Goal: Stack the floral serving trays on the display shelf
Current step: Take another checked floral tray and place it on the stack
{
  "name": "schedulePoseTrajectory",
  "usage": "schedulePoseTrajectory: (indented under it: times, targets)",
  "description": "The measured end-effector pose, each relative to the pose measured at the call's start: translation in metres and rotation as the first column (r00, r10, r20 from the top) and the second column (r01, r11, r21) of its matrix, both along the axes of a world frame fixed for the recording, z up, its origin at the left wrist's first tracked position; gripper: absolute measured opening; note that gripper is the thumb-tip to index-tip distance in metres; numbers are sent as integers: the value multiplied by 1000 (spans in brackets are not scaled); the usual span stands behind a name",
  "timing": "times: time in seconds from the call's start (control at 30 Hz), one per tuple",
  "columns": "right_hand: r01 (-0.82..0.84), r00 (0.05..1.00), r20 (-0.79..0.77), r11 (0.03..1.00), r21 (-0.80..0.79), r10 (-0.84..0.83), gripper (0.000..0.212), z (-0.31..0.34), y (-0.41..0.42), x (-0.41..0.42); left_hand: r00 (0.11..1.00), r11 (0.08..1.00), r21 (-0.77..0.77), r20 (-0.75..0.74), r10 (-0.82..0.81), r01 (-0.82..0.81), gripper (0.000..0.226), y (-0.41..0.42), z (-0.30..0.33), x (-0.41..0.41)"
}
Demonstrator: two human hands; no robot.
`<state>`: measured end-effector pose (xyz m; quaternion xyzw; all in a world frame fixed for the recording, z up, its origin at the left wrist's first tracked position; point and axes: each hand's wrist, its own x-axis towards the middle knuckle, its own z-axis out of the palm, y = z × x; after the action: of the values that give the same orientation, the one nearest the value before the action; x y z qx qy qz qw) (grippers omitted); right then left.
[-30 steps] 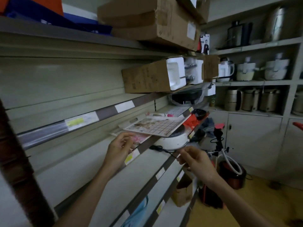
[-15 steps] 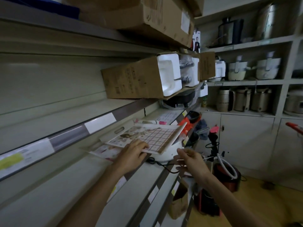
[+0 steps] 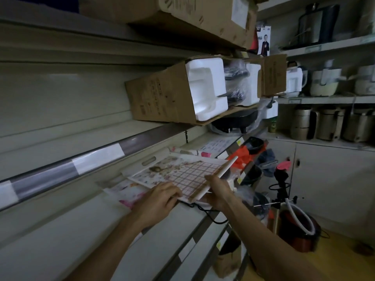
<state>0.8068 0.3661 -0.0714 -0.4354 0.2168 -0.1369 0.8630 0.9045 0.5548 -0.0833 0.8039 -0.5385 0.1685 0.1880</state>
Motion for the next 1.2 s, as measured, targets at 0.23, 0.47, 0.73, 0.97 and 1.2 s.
schedulePoseTrajectory:
  times: [0.23,0.47,0.73,0.97,1.2]
  targets:
    - [56,998,-20,991,-119,-58,34,-1,-24,1,885,892,-281,-410,222,-354,20,-14,6,-3]
    - [90,995,44,986,-137,-85,17,2,-55,-24,360,586,-324,-931,-59,-743,13,-23,16,-8]
    - [17,998,57,991,-131,-10,32,1,-76,-50,79,360,-388,-765,-640,-848,28,-56,26,-53]
    - [-217,953,196,972,-88,230,23,1,-76,-82,360,84,-474,-760,-541,-876,32,-67,25,-91]
    - [-339,916,195,936,-97,351,67,-3,-78,-85,422,-48,-446,-800,-427,-894,32,-13,22,-130]
